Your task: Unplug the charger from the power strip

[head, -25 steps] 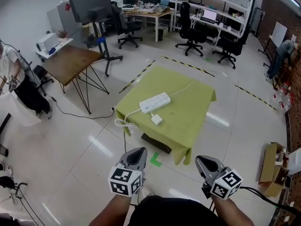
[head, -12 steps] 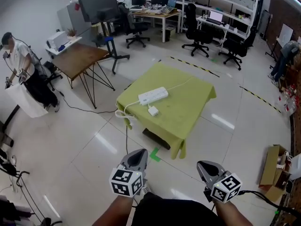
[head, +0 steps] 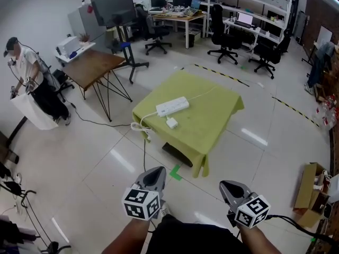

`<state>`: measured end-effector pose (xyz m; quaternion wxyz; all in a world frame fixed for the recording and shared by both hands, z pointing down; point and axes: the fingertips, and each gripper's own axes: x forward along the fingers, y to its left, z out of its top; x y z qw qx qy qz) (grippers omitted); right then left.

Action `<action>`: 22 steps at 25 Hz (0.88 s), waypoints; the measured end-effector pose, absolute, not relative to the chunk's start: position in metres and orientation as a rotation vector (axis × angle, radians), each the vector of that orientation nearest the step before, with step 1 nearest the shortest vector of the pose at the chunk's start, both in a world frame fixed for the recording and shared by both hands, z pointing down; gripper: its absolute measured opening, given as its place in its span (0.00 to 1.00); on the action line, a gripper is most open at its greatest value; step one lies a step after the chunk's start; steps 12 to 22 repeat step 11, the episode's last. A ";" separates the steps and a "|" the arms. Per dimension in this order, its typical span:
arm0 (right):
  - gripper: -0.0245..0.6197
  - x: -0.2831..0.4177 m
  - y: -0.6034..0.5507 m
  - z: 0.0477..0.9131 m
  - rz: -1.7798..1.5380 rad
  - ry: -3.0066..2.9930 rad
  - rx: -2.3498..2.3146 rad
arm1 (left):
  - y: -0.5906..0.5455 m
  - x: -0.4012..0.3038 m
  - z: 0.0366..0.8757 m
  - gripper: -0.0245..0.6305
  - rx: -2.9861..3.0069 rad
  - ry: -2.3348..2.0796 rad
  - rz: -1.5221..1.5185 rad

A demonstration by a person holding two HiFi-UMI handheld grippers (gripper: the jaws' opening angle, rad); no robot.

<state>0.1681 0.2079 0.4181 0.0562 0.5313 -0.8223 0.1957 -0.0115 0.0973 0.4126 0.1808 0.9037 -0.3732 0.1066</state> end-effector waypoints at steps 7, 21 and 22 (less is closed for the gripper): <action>0.04 0.169 0.209 0.422 0.606 -2.489 1.618 | 0.098 -0.009 0.413 0.05 2.562 -1.047 0.321; 0.04 0.170 0.210 0.423 0.598 -2.490 1.615 | 0.099 -0.005 0.412 0.05 2.575 -1.036 0.324; 0.04 0.170 0.210 0.423 0.598 -2.490 1.615 | 0.099 -0.005 0.412 0.05 2.575 -1.036 0.324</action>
